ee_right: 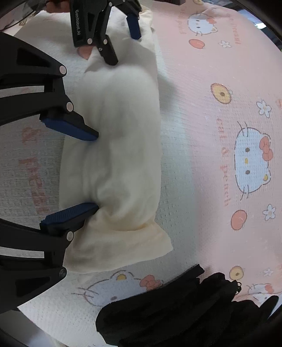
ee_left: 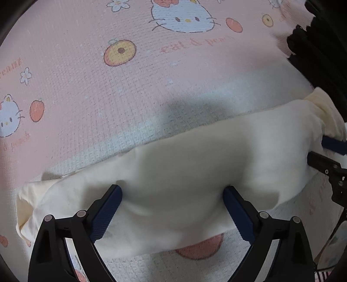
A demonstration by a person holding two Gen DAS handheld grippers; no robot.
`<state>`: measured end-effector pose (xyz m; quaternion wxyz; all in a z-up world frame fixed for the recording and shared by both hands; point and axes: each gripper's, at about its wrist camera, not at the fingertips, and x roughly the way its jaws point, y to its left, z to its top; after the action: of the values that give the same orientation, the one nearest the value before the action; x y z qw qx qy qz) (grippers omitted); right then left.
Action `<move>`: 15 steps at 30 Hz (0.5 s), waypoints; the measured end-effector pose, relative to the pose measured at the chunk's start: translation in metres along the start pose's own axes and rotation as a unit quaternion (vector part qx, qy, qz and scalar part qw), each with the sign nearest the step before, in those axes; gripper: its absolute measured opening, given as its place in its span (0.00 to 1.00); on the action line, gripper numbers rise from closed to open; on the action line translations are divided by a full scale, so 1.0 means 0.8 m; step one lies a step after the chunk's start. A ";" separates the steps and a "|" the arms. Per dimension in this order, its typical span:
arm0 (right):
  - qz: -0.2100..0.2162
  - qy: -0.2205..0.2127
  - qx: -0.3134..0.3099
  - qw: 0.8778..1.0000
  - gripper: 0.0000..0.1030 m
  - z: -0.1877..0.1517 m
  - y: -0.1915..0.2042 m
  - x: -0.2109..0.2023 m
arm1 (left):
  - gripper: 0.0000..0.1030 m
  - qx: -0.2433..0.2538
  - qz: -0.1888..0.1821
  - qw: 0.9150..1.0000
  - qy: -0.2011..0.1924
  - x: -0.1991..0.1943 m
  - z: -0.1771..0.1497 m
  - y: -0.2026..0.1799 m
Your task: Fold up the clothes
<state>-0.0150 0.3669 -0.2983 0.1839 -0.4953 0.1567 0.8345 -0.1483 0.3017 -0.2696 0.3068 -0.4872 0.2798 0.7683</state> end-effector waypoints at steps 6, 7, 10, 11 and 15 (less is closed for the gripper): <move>0.008 0.021 0.017 1.000 0.59 0.005 -0.001 0.001 | 0.95 -0.021 0.006 1.000 0.005 -0.011 0.000 -0.002; 0.013 0.021 0.027 0.999 0.59 0.005 -0.003 0.000 | 0.95 -0.028 0.008 1.000 0.000 -0.017 0.000 -0.002; 0.052 0.018 0.086 0.995 0.60 0.000 -0.020 -0.002 | 0.95 -0.037 0.033 0.998 -0.040 -0.044 -0.004 -0.005; 0.074 0.016 0.111 0.991 0.62 -0.005 -0.029 -0.003 | 0.95 -0.038 0.047 0.997 -0.053 -0.053 -0.008 -0.007; 0.137 0.015 0.177 0.975 0.65 -0.023 -0.057 -0.006 | 0.95 -0.013 0.090 0.993 -0.078 -0.072 -0.024 -0.019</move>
<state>0.0222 0.3983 -0.3063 0.1499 -0.4416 0.3709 0.8031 -0.1061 0.2860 -0.2259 0.2508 -0.4026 0.2880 0.8319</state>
